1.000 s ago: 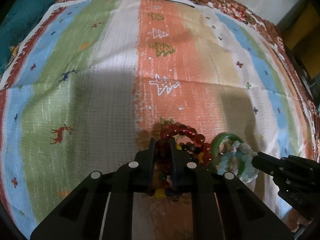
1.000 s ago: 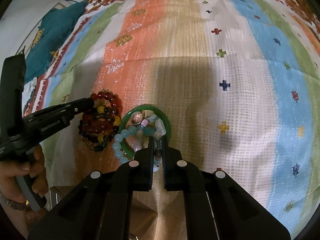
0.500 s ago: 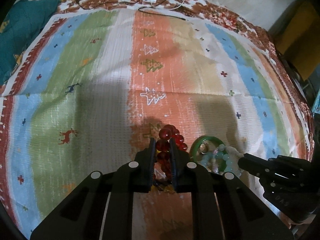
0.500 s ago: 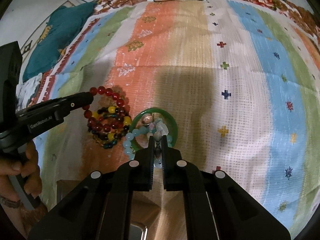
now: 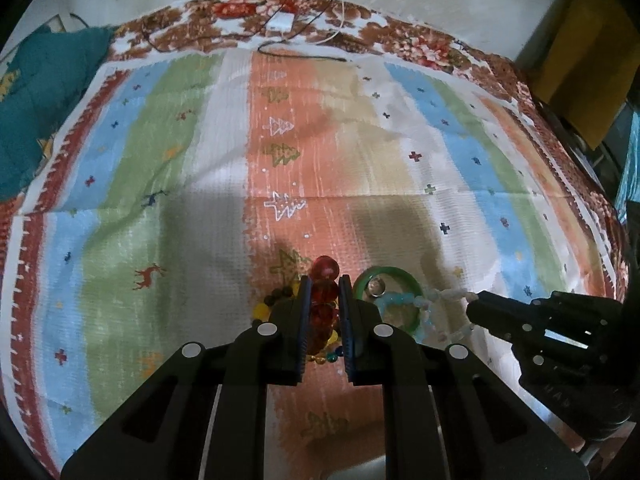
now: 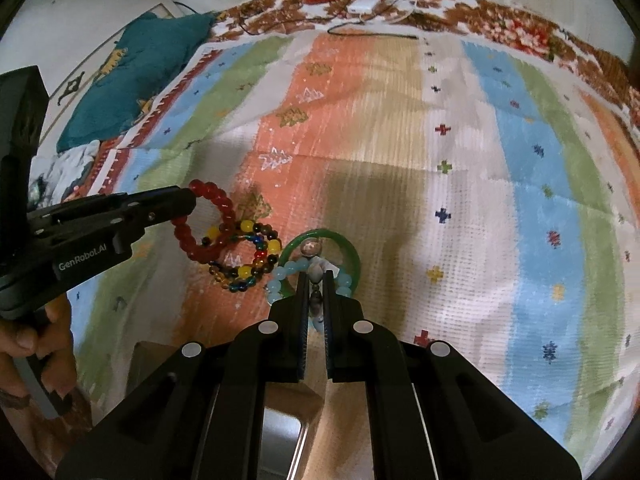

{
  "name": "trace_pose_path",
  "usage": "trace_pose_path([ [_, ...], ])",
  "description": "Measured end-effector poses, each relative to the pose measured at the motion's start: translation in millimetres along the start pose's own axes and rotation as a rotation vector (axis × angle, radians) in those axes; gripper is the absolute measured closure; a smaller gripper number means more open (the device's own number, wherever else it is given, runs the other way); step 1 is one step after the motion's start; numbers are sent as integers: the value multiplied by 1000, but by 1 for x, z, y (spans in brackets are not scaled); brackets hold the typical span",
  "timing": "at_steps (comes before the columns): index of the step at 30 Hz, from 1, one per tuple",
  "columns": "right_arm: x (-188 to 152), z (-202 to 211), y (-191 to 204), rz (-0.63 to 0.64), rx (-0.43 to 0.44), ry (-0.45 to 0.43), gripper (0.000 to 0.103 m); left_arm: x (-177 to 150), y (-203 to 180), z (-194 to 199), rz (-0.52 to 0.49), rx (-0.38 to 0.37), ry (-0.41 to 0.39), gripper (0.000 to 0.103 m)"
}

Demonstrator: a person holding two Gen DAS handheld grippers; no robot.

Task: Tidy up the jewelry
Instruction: 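Lift both held bracelets and carry them over the silver tin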

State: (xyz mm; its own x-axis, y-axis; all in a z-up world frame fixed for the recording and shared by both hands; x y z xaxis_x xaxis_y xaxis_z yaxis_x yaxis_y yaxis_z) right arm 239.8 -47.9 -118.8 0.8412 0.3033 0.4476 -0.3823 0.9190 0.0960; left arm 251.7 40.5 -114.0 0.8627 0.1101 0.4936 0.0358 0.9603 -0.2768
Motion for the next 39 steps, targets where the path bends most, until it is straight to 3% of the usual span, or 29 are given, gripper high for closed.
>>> trace_pose_path([
  [9,1,33,2,-22,32,-70,95,-5,-10,35,-3,10,-63,90],
  [17,0,61,0,-1,-10,-137,95,-16,-25,59,-29,-2,-107,90],
  [24,-9,77,5,15,-11,-164,96,-25,-40,81,-73,-1,-155,90],
  [39,-31,97,26,42,28,-189,95,-56,-58,101,-103,-25,-176,90],
])
Point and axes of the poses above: each gripper's, at about its wrist camera, not at the fingertips, and z roughly against the way its jaws point, y to its left, x to its top, the point moved 10 cm from there along -z, roughly the way its jaws point, and after that the axes turned 6 degrees about -x, right-handed, at the moved point
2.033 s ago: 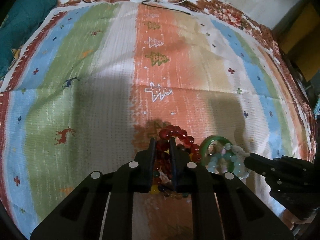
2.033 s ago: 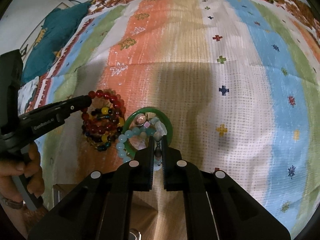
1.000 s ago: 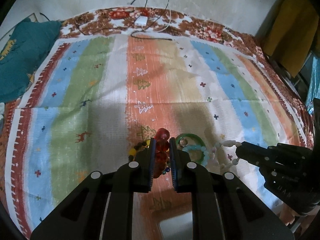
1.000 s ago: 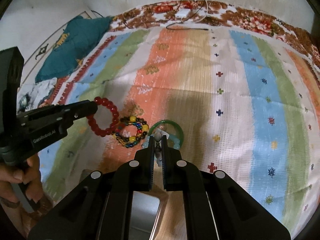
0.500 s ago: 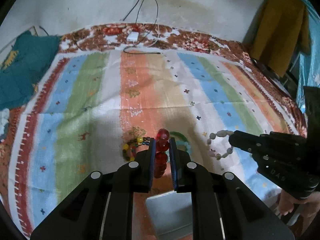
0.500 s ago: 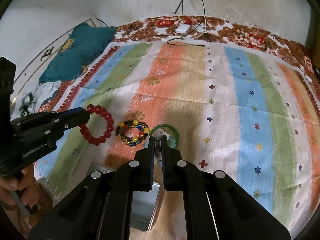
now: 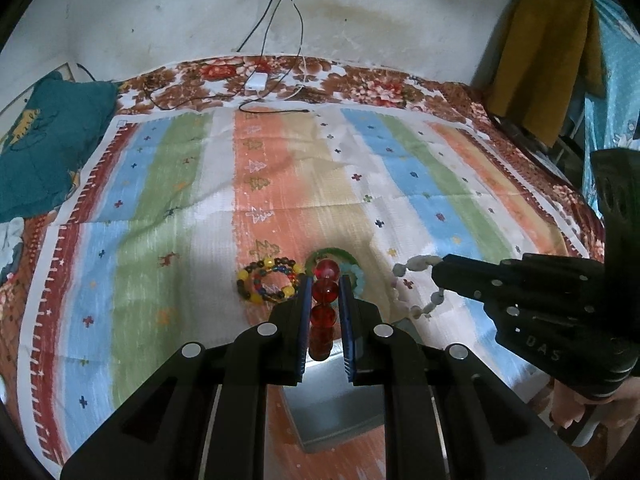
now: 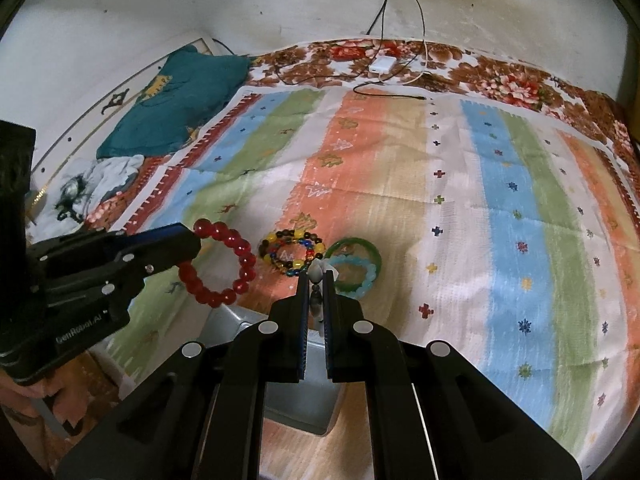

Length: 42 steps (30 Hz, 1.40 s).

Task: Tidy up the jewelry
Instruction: 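Lift both held bracelets and carry them over the silver tin, then open both tools to drop the bracelets into the tin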

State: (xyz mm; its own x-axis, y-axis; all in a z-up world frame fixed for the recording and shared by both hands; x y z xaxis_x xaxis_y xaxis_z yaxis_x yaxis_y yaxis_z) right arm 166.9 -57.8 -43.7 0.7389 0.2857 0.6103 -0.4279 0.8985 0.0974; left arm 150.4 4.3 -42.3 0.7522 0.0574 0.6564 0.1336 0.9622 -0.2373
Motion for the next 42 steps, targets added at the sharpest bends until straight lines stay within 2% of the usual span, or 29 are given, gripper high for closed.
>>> trace_pose_path([
  [17,-31,4,9,-9,20,40,95,-34,-10,1,1,9,41,90],
  [21,-35,5,12,-10,42,50,95,-41,-14,-2,20,-39,73,90],
  [22,-36,4,14,-4,49,56,95,-40,-14,-1,11,-33,69,88],
  [24,-37,3,14,1,44,62,95,-38,-11,1,4,-8,55,75],
  [26,-37,2,12,-4,36,66,88,-36,-5,1,29,-1,50,71],
  [28,-36,1,10,-11,31,65,61,-34,4,0,58,10,51,68],
  [34,-34,-5,4,-11,13,73,60,-31,29,-5,123,39,60,52],
  [37,-33,-8,2,-4,-9,75,49,-30,34,-10,138,36,73,51],
  [42,-30,-13,0,-9,-29,74,42,-27,44,-22,143,66,97,45],
])
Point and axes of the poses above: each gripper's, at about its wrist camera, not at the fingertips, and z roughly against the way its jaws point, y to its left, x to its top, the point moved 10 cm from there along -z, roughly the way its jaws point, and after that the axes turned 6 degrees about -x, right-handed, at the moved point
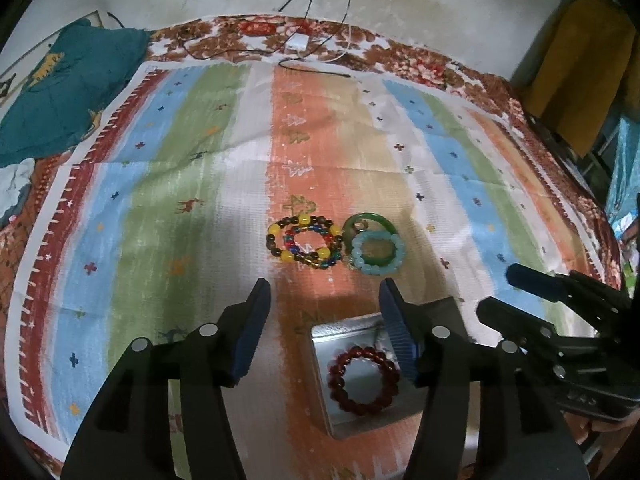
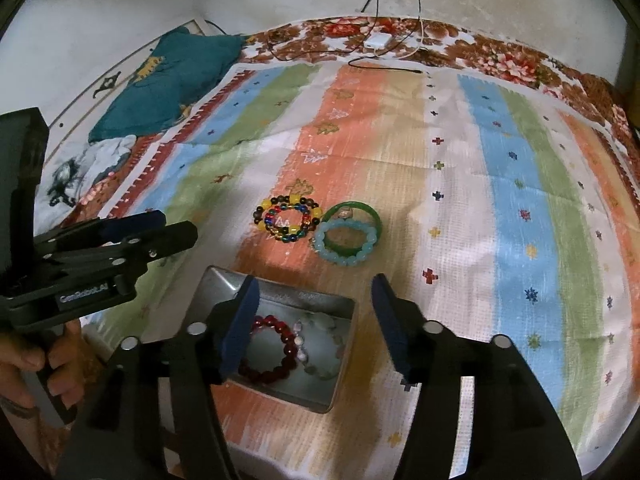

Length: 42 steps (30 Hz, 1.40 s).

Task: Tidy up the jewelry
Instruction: 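Open both tools to drop the bracelets into the tin, then grasp the multicolour bead bracelet with left tool while right tool grasps the light blue bracelet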

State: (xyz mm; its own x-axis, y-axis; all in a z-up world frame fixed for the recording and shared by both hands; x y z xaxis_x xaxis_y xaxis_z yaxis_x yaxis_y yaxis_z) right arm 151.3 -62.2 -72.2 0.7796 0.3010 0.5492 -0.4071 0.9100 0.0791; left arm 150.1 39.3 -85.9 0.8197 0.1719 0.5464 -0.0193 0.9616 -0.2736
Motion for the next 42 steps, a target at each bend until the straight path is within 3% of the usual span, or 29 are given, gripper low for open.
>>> trace_pose_path([
  [4,3,-9,-6,-13,-19,14,37,6,9,-12,24,-2,25,38],
  [8,5,-22,-7,-45,35,56,35,6,18,-22,123,-90,62,36],
  [19,13,-49,-23,-32,-20,101,32,14,30,-55,121,-57,120,35],
  [30,14,-76,-29,-18,-35,152,32,20,35,-85,108,-47,163,38],
  [42,15,-101,-40,-80,-25,196,32,25,36,-103,92,-57,181,52],
])
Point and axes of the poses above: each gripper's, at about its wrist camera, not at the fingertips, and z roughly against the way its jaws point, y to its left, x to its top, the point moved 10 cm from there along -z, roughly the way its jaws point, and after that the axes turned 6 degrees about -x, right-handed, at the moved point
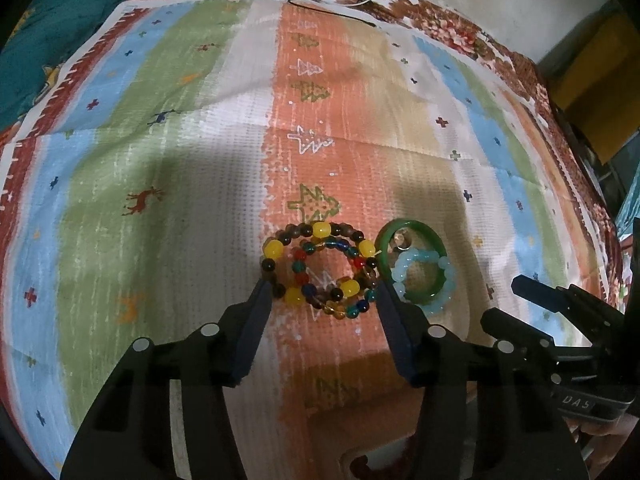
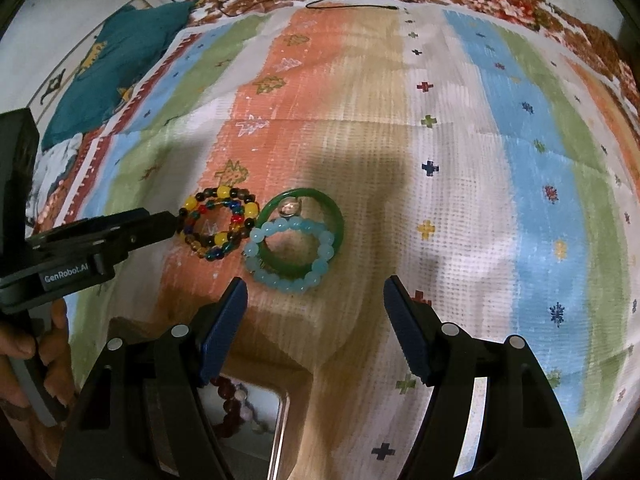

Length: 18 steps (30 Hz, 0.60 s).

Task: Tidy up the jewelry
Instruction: 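Grasp the multicolour bead bracelet with left tool while right tool grasps the light blue bracelet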

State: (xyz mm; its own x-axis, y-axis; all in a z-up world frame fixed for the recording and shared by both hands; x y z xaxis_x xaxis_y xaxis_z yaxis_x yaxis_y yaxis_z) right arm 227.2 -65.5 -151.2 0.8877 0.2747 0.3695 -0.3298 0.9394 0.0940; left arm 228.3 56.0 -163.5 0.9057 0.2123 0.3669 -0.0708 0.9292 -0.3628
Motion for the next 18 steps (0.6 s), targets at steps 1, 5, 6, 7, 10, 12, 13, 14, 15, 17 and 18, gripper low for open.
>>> trace_pose_path([
  [1,0,-1,0,-1,1,3,33,0,1,-1,-1,-1,3,54],
  [5,1,-8,1,4,1,15,33,1,0,-8,-12,-10,19,64],
  [6,1,-9,1,6,1,17,33,2,1,-10,-14,-8,22,64],
  [7,2,-10,2,8,0,19,33,2,1,-11,-15,-7,26,65],
  [10,3,-13,3,11,7,25,43,2,2,-16,-18,-2,35,66],
  [12,4,-16,4,13,13,35,44,2,3,-19,-20,4,42,66],
  [13,4,-17,3,14,11,36,44,2,4,-21,-21,7,47,66],
  [14,4,-19,3,14,7,38,44,2,4,-22,-22,9,51,66],
  [15,5,-20,2,12,8,40,44,1,5,-23,-24,11,54,66],
  [17,5,-23,2,7,11,46,44,2,5,-26,-27,11,60,66],
  [18,5,-24,2,6,12,49,46,2,5,-26,-26,8,60,66],
])
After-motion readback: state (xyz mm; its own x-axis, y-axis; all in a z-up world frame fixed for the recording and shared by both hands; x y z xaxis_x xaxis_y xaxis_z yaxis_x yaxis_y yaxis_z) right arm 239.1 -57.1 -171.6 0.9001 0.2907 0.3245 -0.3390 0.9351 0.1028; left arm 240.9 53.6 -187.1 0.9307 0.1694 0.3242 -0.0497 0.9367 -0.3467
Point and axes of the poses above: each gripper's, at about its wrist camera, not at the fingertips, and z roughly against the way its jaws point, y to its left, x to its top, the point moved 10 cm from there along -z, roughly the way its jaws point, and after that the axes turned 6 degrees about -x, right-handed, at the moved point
